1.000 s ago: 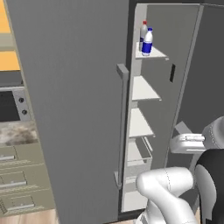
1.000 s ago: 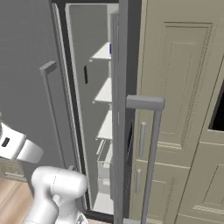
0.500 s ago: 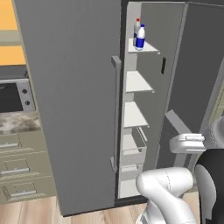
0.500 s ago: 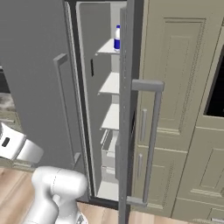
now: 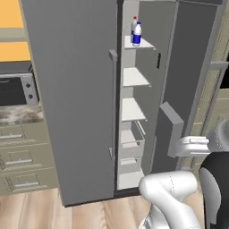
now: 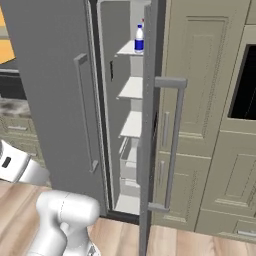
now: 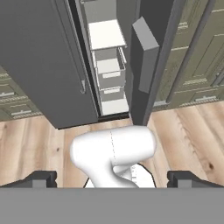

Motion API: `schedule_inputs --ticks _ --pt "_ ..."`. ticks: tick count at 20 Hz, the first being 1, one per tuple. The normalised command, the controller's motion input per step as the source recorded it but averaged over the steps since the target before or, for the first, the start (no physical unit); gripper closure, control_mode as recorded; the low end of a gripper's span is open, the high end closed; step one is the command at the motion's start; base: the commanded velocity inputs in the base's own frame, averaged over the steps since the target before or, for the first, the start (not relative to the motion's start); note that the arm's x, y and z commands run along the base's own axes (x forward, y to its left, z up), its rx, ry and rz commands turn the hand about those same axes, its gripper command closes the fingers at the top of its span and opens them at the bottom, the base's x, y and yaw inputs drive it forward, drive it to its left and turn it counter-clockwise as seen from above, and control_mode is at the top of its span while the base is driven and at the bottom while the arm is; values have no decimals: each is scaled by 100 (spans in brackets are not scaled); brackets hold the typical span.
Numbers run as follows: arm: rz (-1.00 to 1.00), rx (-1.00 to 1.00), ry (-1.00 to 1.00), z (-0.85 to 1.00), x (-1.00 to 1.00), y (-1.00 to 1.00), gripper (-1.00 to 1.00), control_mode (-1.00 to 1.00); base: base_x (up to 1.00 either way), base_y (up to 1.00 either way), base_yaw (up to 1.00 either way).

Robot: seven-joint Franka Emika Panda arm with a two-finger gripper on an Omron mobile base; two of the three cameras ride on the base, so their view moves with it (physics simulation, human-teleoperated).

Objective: Take the bottled waters from the counter and place them in the freezer to freeze. Close the freezer door after placing the bottles.

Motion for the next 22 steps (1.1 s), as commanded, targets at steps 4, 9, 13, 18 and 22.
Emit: schedule_inputs --ticks 4,9,13,18,22 --pt "0 0 0 0 0 0 -100 100 -37 -31 0" --pt "0 0 0 0 0 0 -100 100 -3 -52 0" --pt "0 0 0 0 0 0 -100 100 0 -53 2" --pt "0 0 0 0 0 0 -100 100 0 -43 4" --pt "0 0 0 0 0 0 -100 100 12 -6 4"
